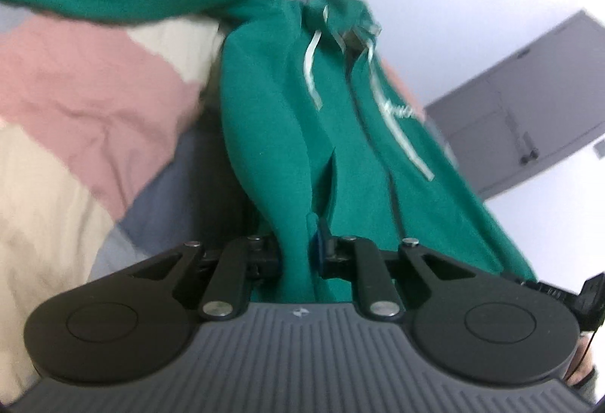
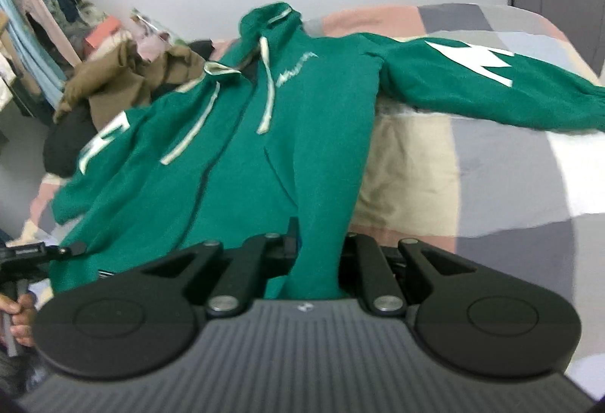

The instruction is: Fold large clothes

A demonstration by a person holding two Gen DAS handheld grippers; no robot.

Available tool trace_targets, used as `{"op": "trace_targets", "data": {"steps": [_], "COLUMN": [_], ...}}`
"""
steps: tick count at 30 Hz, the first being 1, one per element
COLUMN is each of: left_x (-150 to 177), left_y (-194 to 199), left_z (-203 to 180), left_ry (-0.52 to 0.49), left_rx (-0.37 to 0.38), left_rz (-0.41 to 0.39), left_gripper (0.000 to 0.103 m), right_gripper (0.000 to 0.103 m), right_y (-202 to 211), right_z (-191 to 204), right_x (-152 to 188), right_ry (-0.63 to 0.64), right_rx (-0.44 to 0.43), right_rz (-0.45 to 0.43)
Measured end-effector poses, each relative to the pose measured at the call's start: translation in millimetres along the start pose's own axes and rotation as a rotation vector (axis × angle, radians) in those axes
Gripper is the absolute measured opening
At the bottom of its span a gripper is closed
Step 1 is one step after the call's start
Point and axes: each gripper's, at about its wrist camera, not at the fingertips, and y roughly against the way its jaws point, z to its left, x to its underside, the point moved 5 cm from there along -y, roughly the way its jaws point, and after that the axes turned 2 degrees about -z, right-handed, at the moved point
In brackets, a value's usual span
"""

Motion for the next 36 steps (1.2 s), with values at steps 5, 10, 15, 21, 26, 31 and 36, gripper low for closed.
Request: {"op": "trace_targets", "data": {"steps": [5, 10, 15, 21, 26, 31, 36], "left_x": [18, 21, 19, 6, -1, -4, -5], "left_y": [-18, -27, -24, -5, 0, -4, 7], "left_z": [-2, 2, -1, -18, -41, -72, -90], "left_ry": [-0.075, -0.101, -0.123, -0.175, -0.226, -0.287, -0.328], "left_rx": [-0.142, -0.213, -0.25, -0.299, -0.302, -0.308, -0.341], "left_rz": [0.092, 0.106, 0.093, 0.022, -0.031, -0.071, -0.1], "left_gripper": [0.017, 0.02, 0.049, 0.06, 0.061, 0.062, 0.066], "right_gripper": [0.011, 0.012, 0.028, 0.059, 0.059, 0.059, 0.059], "right_y": [-18, -47, -47, -28, -22, -38, -62], "right_z": [-14, -22, -35, -45, -30, 1, 31], "right_x": [26, 47, 48, 33, 20, 12, 10], "right_ry": [-0.016, -0.068, -0.132, -0.176, -0.141, -0.115, -0.085], "right_rx": [0.033, 0.067, 0.063, 0.108, 0.081, 0.028, -0.014], "right_rz": [0.125, 0.205, 0.211, 0.143, 0.08, 0.044, 0.039]}}
